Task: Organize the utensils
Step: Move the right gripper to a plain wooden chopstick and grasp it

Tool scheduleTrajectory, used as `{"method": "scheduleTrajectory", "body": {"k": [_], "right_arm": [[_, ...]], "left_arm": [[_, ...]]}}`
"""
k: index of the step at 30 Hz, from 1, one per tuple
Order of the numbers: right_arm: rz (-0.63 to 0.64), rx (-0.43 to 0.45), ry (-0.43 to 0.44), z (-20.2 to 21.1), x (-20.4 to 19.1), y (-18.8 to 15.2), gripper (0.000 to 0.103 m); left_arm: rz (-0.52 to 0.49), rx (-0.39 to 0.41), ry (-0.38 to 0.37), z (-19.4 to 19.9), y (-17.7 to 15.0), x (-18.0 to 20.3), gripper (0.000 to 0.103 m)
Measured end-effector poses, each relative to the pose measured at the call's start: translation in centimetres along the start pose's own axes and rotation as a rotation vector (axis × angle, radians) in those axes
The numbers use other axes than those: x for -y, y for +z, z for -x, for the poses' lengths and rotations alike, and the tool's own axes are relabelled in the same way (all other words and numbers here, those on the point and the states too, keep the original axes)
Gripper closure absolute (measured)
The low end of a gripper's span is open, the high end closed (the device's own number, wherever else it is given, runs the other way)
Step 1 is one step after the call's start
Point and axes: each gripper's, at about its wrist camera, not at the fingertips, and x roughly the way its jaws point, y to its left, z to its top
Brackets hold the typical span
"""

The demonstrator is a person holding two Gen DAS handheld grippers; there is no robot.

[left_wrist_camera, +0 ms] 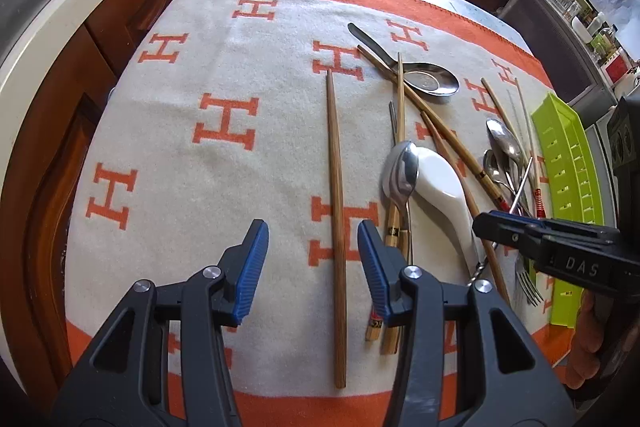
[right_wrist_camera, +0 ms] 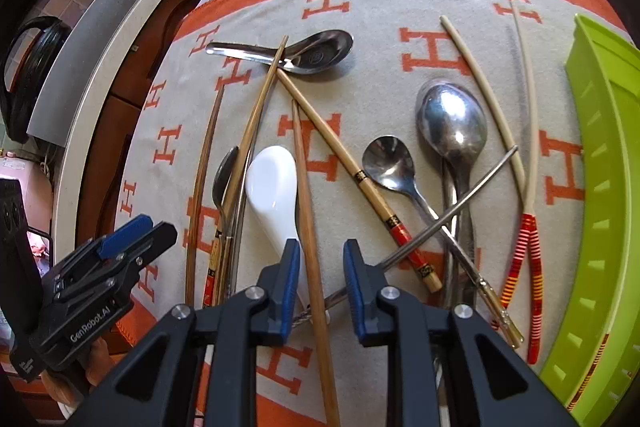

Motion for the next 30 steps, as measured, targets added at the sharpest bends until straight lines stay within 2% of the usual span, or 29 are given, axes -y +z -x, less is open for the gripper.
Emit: {"method": "scheduleTrajectory", "body": {"k": [2,9,12,15,18,19,20,30], "right_arm": [[-0.002,-0.006,0.014,-0.2,0.1,0.1,0.094],[0.025,0.005,0.029,-0.2,0.0,-0.1,0.096],[0.026,0.006,0.047,0.0,0.0,-0.2,0.096],[0.031,0.013,0.059,0.4,-0.1,-0.5,0.097],[0.029,0.02,0.072,0.8,0.0,-0.7,0.097],[0.029,0.023,0.076,1.0,0.0,-0.8,0.097],[0.028,0.025,0.08,1.1,0.1,-0.9,0.097],[0.043,0.056,0.109,2.5,0.4,-2.3,0.097]], "left_arm": [[-0.007,-0.002,0.005,-0.3,0.2,0.2,0.06],[-0.037,-0.029,0.029,-1.6,0.4,1.4,0.06],[-0.026,-0.053,0.035,-2.5,0.3,1.3,0.065],[-0.029,-0.038,0.058,-2.6,0.3,1.4,0.07],[-0.03,-0.029,0.083,-2.7,0.3,1.3,0.086],[-0.024,-0.025,0.085,-2.7,0.3,1.2,0.096],[-0.015,-0.024,0.081,-2.7,0.3,1.1,0.099],[0.057,-0.024,0.049,-0.7,-1.6,0.7,0.099]]}}
